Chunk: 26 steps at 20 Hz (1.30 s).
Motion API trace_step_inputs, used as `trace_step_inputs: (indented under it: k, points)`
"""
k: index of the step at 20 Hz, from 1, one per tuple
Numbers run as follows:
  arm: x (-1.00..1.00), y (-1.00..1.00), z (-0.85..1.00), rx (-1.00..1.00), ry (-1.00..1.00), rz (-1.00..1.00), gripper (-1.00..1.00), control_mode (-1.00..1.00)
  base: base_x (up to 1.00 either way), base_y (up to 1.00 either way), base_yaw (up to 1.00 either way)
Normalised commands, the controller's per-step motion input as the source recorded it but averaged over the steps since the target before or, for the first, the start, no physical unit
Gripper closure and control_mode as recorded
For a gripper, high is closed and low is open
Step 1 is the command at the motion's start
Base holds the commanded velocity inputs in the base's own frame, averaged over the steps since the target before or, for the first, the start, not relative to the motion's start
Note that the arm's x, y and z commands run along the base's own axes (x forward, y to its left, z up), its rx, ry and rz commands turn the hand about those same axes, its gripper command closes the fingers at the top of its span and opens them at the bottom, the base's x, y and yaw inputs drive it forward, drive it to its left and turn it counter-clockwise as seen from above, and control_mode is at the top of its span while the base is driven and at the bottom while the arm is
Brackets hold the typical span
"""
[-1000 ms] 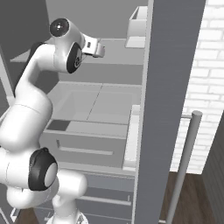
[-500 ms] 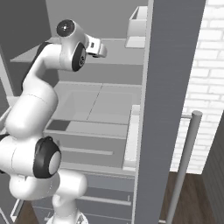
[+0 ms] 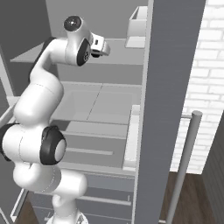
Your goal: Place one eggplant and one steak in each tupperware on the nearby counter, to pack two identical lunches.
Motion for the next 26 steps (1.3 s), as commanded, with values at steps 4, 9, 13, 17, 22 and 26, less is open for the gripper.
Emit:
trace_step_inputs:
  k: [4, 9, 13, 17, 22, 26]
  points:
    - [0.18, -0.01, -0.15, 0.0, 0.0, 0.02, -1.0, -1.0, 0.0, 0.0, 0.0]
    - [0.13, 0.0, -0.06, 0.0, 0.0, 0.0, -1.0, -1.0, 0.0, 0.0, 0.0]
    - [0.21, 0.0, -0.07, 0.0, 0.0, 0.0, -1.0, -1.0, 0.0, 0.0, 0.0]
    - [0.24, 0.0, -0.11, 0.0, 0.0, 0.0, -1.0, -1.0, 0.0, 0.0, 0.0]
    - [0.06, 0.0, -0.01, 0.0, 0.0, 0.01, 1.0, -1.0, 0.0, 0.0, 0.0]
    - [0.0, 0.0, 0.0, 0.0, 0.0, 0.0, 1.0, -1.0, 0.0, 0.0, 0.0]
